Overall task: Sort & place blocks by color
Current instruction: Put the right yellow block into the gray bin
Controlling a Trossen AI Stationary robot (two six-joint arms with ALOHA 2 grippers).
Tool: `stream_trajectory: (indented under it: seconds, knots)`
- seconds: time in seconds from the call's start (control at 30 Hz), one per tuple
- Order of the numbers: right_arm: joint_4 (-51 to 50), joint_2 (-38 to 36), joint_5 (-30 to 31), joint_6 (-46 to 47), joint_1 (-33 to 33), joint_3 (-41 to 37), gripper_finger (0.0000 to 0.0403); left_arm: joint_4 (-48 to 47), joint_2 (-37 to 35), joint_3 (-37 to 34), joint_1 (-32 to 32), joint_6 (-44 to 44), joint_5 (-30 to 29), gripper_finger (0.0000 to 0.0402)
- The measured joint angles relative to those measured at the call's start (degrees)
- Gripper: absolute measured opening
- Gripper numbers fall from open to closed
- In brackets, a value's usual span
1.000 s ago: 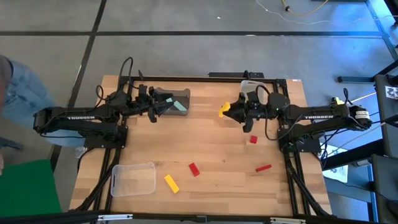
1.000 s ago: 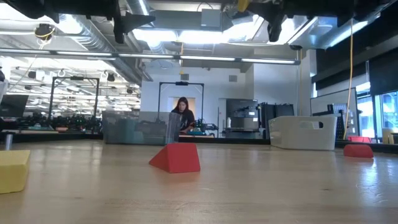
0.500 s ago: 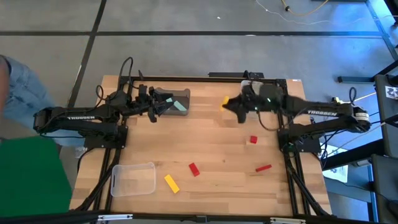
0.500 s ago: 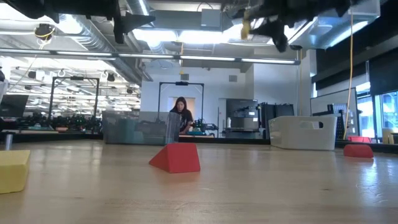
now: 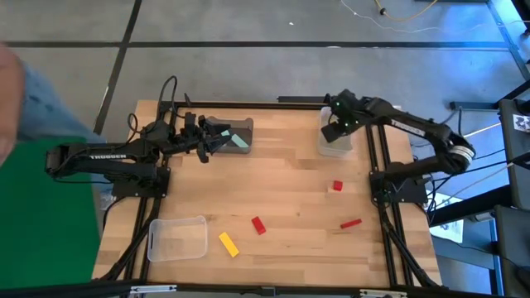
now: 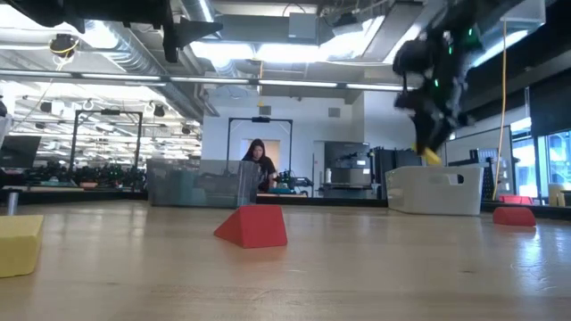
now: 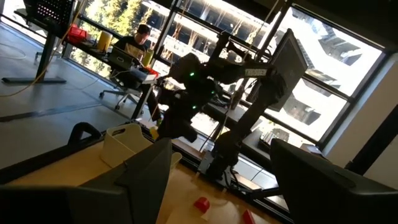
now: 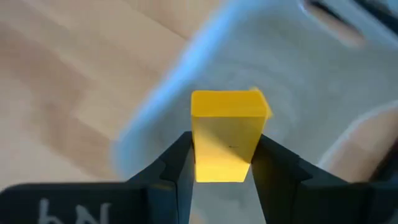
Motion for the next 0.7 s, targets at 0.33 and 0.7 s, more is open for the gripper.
stream_trajectory:
  seconds: [0.33, 0.7]
  knots:
    - [5.39, 6.54, -0.65, -0.48, -4.95, -7.94, 0.0127, -0.01, 0.00, 0.00, -0.01, 0.21, -0.70, 0.0265]
    - [6.35, 7.31, -0.61, 0.48, -4.93, -8.25, 0.0173, 0.00, 0.00, 0.00, 0.01, 0.17, -1.27, 0.0265]
